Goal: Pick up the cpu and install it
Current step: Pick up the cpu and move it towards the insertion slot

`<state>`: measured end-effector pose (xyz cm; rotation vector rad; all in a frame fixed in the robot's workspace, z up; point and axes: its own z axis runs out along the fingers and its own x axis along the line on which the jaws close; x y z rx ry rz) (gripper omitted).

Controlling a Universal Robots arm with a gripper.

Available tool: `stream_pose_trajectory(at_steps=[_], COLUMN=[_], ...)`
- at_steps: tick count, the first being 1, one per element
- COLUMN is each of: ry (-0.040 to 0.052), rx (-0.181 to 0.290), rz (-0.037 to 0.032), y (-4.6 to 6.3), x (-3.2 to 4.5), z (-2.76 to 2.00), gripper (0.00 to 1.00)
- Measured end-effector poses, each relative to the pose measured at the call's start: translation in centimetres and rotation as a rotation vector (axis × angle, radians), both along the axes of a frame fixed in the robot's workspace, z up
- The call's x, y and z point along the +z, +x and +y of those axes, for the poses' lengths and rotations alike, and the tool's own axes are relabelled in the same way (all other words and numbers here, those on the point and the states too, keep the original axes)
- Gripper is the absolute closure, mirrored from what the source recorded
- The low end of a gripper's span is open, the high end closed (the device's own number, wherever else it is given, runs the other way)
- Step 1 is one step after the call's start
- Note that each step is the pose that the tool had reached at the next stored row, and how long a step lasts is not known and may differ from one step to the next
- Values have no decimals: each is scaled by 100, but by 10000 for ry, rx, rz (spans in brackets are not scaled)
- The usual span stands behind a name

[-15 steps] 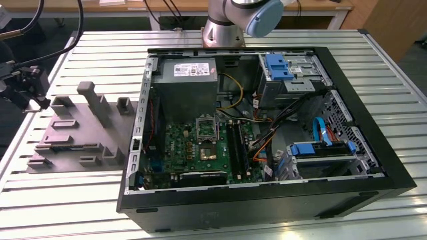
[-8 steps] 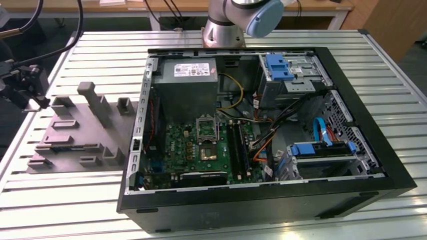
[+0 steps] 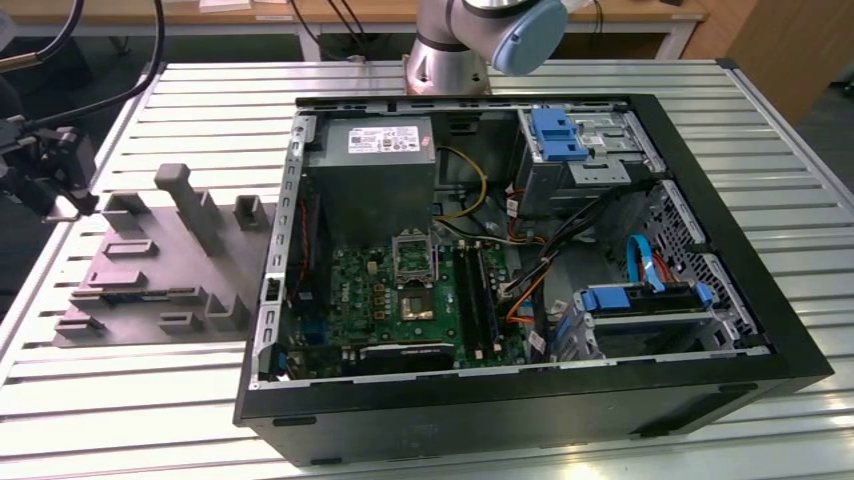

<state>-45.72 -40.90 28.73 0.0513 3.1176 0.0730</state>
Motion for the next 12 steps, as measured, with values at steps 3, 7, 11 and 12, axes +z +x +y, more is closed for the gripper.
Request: stream_pose_trajectory(at_steps=[3, 7, 11, 12], ry=[0, -1, 0, 0], rx=[0, 0, 0, 0], rz=[-1, 1, 0, -1], y=[0, 0, 0, 0], x=[10, 25, 40, 44], z=[0, 0, 0, 0], gripper=[53, 53, 53, 53])
